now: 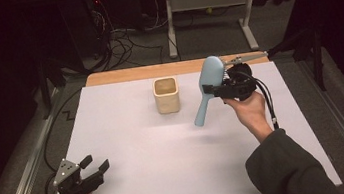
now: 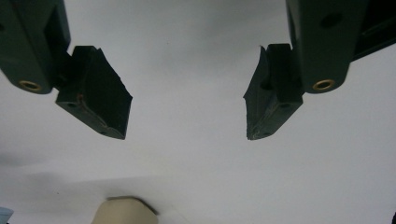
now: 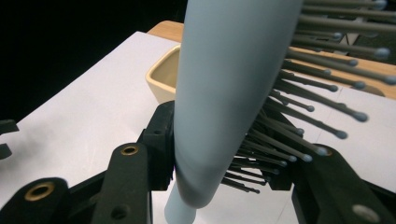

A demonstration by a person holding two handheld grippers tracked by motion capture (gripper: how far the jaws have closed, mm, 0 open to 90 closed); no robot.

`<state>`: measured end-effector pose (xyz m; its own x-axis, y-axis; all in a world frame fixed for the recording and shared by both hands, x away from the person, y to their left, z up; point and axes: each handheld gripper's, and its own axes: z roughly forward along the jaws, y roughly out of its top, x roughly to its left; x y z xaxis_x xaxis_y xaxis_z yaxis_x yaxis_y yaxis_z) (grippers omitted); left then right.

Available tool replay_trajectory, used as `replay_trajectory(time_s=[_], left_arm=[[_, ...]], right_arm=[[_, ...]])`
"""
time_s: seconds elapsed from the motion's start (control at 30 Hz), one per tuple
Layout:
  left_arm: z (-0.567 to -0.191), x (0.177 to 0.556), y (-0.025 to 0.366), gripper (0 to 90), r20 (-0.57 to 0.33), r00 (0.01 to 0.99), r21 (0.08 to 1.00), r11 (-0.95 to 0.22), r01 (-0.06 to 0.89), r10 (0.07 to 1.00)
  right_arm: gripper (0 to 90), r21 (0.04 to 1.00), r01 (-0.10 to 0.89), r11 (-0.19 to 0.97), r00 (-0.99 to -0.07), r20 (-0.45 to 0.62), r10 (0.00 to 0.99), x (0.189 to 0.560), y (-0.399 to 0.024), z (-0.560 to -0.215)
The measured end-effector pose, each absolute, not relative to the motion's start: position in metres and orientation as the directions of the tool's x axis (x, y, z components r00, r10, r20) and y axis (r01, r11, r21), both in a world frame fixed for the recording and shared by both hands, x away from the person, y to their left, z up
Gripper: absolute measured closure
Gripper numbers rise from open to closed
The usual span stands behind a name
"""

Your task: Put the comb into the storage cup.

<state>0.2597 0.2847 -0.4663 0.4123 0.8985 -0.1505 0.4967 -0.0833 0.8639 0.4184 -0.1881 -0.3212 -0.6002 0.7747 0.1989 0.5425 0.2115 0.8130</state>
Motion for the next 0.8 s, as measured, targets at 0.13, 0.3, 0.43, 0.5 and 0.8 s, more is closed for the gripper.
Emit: replay_trajectory(time_s=[0.13, 0.3, 0.43, 0.5, 0.8], left_arm=[[-0.466, 0.259, 0.284, 32.1, -0.144, 0.420, 0.864, -0.093, 0.495, 0.896], [-0.466, 0.259, 0.283, 32.1, -0.144, 0.419, 0.863, -0.093, 0.497, 0.896], [-0.466, 0.259, 0.283, 32.3, -0.138, 0.412, 0.865, -0.094, 0.494, 0.901], [-0.466, 0.259, 0.284, 32.5, -0.144, 0.409, 0.865, -0.086, 0.495, 0.901], [-0.466, 0.259, 0.284, 32.5, -0.141, 0.415, 0.862, -0.094, 0.498, 0.899]], right_arm=[[55.0, 0.819, 0.535, 0.209, -0.598, 0.192, 0.778, 0.421, -0.186, -0.316], [55.0, 0.818, 0.537, 0.209, -0.595, 0.191, 0.781, 0.427, -0.183, -0.314], [55.0, 0.818, 0.537, 0.207, -0.595, 0.192, 0.781, 0.432, -0.180, -0.314], [55.0, 0.817, 0.539, 0.206, -0.594, 0.196, 0.780, 0.434, -0.178, -0.315], [55.0, 0.814, 0.541, 0.211, -0.599, 0.197, 0.776, 0.440, -0.170, -0.313]])
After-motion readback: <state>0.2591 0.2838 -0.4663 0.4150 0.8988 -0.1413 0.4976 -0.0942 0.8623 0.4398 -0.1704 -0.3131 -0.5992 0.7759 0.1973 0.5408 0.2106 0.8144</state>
